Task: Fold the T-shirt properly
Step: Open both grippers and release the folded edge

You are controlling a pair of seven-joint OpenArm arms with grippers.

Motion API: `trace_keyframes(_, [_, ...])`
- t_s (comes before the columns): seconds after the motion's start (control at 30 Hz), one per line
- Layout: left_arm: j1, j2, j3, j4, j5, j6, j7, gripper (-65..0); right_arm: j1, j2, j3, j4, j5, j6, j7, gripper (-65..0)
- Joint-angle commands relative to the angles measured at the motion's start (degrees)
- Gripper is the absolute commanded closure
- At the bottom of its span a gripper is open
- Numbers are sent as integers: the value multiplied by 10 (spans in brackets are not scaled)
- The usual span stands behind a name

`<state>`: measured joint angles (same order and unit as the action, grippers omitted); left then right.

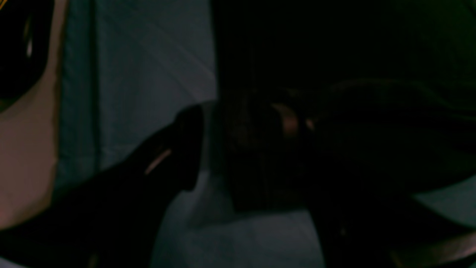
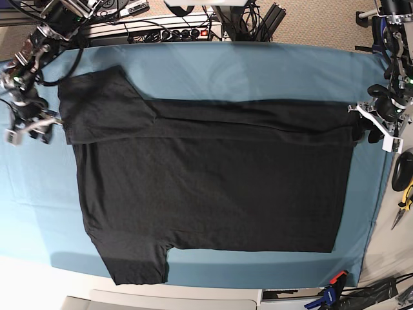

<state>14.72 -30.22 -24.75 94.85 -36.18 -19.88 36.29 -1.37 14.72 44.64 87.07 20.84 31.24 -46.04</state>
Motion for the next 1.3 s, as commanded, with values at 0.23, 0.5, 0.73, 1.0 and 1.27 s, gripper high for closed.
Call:
trace_keyframes(0.23, [-4, -9, -5, 8, 2, 0, -13, -297, 5, 15, 101, 10, 66, -2, 0, -246])
trace_keyframes(0.5, [-1, -9, -5, 8, -7, 0, 20, -296, -47, 15, 109, 10, 163, 29, -61, -246])
trace_keyframes(0.73, [13, -15, -18, 8, -10, -1, 37, -296, -119, 12, 112, 10, 212, 29, -80, -246])
trace_keyframes(1.0, [14, -16, -103, 9, -46, -11, 37, -296, -134, -38, 132, 9, 272, 28, -97, -246])
trace_keyframes(1.27, [16, -15, -123, 9, -63, -12, 44, -296, -134, -68, 130, 9, 285, 29, -106, -246])
